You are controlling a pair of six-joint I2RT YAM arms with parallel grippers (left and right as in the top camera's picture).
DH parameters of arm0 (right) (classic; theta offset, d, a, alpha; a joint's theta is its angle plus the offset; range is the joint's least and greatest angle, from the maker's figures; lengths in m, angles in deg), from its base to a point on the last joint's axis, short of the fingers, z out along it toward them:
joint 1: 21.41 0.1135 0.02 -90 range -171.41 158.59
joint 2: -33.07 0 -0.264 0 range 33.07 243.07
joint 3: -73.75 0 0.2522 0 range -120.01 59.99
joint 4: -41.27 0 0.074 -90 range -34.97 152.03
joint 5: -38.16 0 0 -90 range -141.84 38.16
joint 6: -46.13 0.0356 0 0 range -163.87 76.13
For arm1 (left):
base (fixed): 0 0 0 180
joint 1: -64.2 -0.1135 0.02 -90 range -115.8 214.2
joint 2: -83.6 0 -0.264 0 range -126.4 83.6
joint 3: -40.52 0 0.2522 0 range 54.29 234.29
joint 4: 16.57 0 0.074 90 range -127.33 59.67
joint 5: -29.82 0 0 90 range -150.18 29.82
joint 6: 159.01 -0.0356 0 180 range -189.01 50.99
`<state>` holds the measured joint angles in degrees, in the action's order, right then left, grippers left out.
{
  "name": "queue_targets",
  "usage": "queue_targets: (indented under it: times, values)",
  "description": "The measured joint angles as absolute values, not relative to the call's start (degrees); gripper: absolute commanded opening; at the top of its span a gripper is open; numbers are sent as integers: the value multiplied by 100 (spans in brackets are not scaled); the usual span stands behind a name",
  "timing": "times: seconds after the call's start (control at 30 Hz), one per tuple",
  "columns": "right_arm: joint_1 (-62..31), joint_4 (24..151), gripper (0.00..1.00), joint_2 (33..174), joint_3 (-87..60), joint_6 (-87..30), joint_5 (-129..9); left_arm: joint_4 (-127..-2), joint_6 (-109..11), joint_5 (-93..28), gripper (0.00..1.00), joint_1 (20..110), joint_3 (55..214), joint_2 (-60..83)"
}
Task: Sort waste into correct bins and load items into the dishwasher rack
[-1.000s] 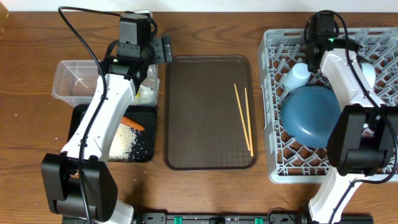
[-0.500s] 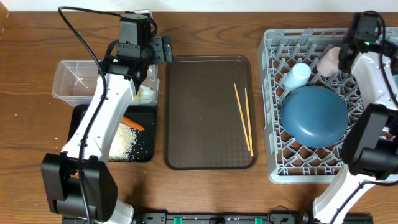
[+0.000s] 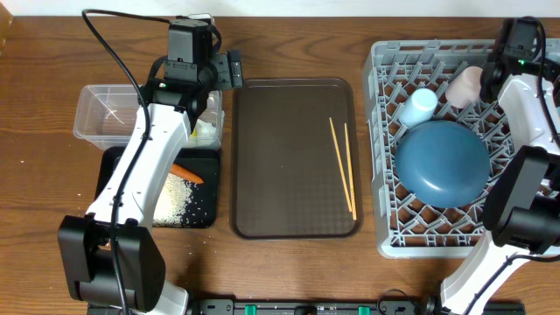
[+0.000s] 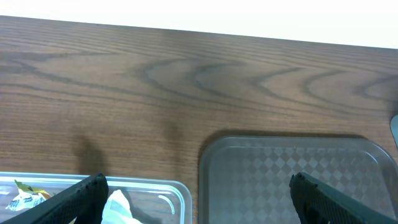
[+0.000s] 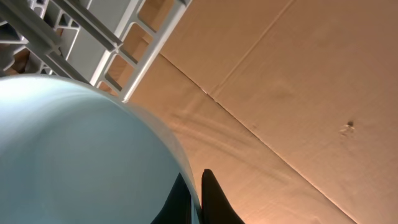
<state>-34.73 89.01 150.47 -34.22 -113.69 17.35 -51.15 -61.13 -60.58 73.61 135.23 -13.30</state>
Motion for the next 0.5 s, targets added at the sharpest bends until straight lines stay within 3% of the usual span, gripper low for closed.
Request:
queue_targets:
  times: [0.5]
  values:
    - [-3504, 8505, 1, 15045, -3000, -11505, 1615, -5113, -6113, -6058, 94, 7361, 13523, -1330]
